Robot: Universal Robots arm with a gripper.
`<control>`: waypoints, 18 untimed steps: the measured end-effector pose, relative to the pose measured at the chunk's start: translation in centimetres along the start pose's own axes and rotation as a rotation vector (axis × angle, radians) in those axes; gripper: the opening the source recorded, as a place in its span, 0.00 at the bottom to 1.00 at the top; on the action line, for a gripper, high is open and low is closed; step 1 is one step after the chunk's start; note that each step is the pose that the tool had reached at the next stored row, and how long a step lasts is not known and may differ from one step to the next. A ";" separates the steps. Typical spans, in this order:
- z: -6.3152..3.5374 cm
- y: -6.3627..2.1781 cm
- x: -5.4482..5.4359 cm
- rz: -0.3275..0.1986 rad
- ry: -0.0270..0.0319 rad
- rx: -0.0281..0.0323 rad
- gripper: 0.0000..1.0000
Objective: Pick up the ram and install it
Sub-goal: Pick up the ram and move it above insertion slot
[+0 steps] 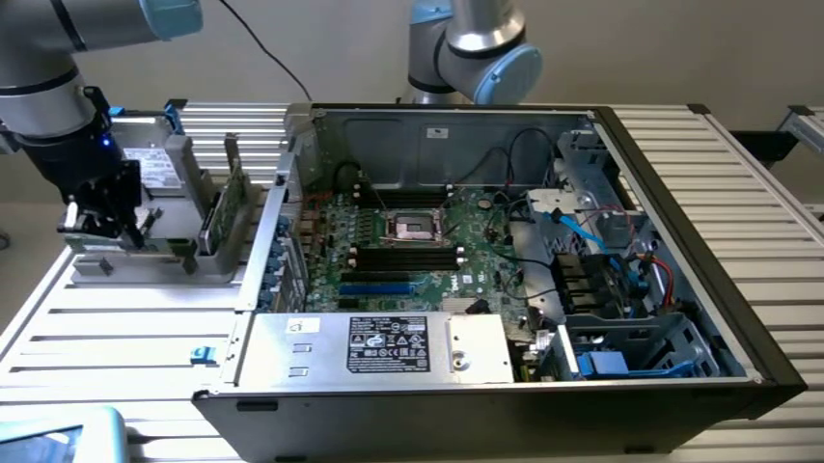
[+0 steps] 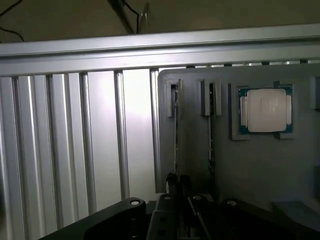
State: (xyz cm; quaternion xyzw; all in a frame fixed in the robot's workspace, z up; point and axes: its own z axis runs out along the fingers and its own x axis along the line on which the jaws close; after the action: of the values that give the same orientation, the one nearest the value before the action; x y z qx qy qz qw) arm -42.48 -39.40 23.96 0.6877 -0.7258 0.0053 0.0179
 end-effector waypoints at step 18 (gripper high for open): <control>-7.79 -0.02 0.3 -0.063 0.0012 0.0020 0.14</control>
State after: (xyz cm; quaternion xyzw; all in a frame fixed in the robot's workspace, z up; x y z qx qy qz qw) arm -42.33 -39.40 31.76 0.7103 -0.7036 0.0059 0.0177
